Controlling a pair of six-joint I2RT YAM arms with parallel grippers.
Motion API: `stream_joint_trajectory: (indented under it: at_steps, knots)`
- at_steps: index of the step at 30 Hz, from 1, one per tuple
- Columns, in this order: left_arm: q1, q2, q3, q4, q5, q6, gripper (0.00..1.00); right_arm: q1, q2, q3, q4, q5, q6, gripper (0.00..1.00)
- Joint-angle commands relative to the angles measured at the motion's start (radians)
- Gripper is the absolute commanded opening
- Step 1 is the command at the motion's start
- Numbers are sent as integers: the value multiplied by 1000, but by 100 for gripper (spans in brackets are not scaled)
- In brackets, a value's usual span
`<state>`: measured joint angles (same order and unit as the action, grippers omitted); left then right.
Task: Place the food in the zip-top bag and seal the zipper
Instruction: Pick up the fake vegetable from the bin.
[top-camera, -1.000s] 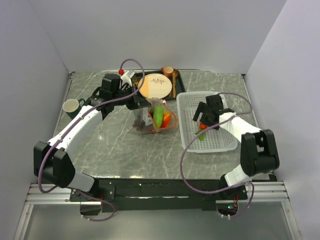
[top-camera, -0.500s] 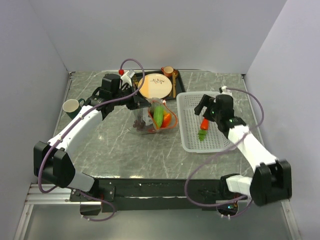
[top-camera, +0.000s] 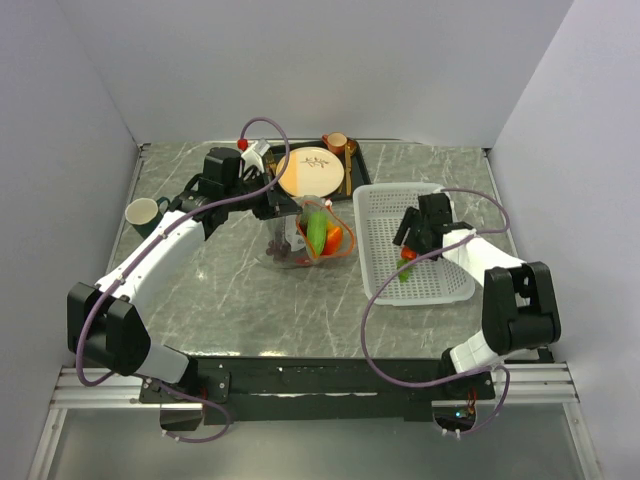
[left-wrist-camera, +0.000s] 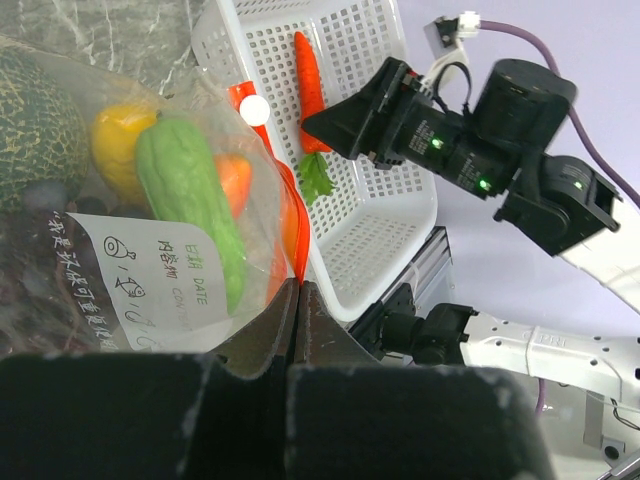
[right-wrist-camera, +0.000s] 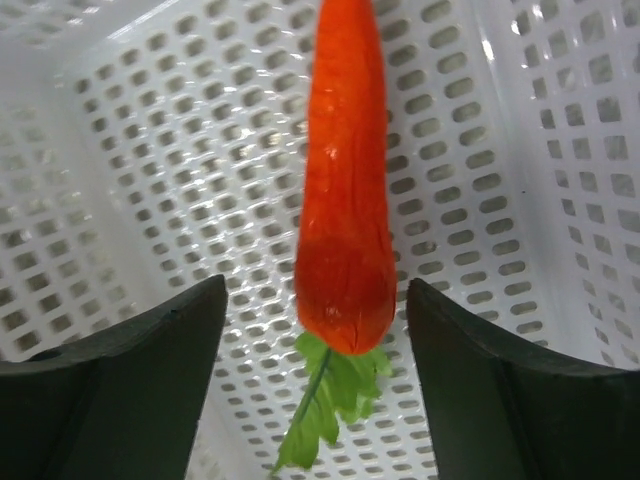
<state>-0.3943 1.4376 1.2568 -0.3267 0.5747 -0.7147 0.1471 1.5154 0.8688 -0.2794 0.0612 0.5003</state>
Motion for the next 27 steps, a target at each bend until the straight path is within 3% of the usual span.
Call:
stream_joint_trajectory:
  at_steps: [1, 3, 7, 13, 21, 27]
  knots:
    - [-6, -20, 38, 21, 13, 21, 1, -27, 46, 16, 25, -26, 3, 68]
    - [-6, -20, 35, 26, 14, 18, 1, -30, 54, 18, 29, -38, -6, 65]
    - [-6, -17, 32, 31, 16, 12, 1, -38, 69, 24, 26, -46, -19, 41]
    - [-6, -6, 41, 34, 20, 12, 1, -38, 0, 10, 26, -84, -32, 21]
    - [-6, 1, 33, 44, 28, 8, 1, -37, -181, 71, -47, -213, -74, 12]
    - [-6, 12, 47, 41, 27, 12, 1, -17, -237, 177, -167, -523, -186, 12]
